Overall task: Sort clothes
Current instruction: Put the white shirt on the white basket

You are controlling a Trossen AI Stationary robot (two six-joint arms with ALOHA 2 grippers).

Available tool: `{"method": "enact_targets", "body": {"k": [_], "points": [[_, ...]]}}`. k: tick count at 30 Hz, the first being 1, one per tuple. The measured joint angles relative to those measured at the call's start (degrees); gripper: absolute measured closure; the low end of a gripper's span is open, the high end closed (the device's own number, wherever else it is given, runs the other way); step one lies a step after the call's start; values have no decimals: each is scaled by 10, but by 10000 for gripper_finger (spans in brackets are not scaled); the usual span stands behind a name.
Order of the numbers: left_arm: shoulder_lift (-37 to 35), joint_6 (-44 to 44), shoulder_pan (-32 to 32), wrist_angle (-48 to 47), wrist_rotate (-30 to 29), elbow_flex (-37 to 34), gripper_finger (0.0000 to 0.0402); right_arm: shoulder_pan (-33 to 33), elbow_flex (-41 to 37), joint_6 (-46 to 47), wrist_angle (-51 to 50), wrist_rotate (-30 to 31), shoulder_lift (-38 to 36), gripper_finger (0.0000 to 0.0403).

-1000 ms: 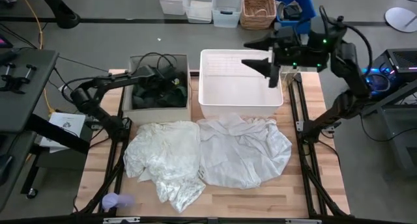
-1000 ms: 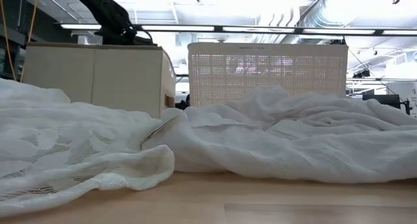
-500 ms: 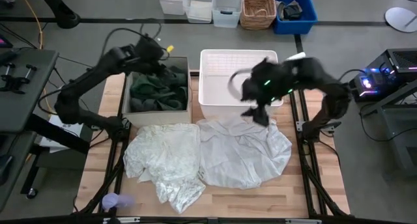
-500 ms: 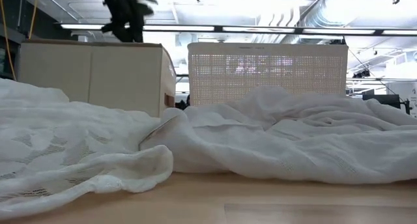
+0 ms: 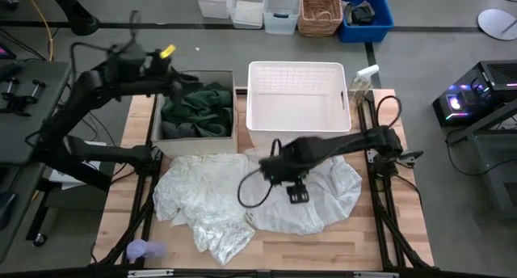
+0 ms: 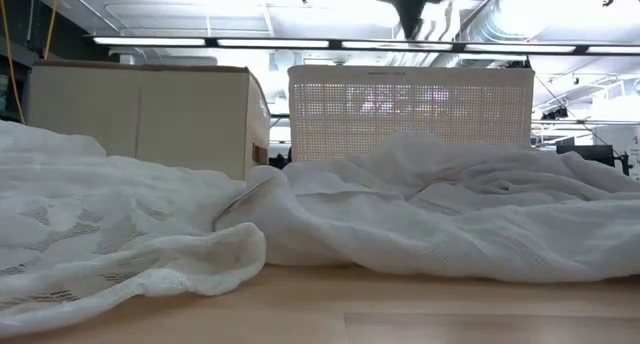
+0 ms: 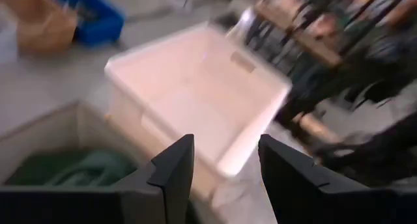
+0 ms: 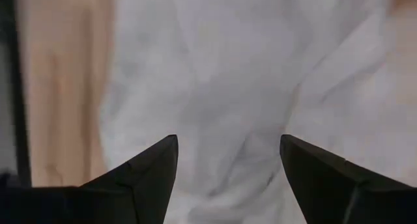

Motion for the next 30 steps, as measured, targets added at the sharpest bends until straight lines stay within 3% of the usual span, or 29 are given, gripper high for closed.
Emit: {"method": "enact_targets", "body": {"k": [6,9,17,22,25,29,30], "points": [[-40,-4,-91,77,-84,0,240,-3,-270,131,148,-3,-47,139],[-45,-4,-122,98,-114,0,240,-12,-359,237,255,-3,-69,139],[-21,-4,-171,110,-135,0,240,-5,-457,415,341,71,-50,139],[5,-32,-186,134,-164,0,240,0,-481,446,376,86,-18,144],[22,-29,-191,145,-168,0,240,15,-481,429,378,117,-7,195],[30,-35,-201,176,-159,0,240,35,-483,383,380,116,-18,358],[30,-41,-205,188,-153,0,240,42,-483,367,380,115,-25,379]]}}
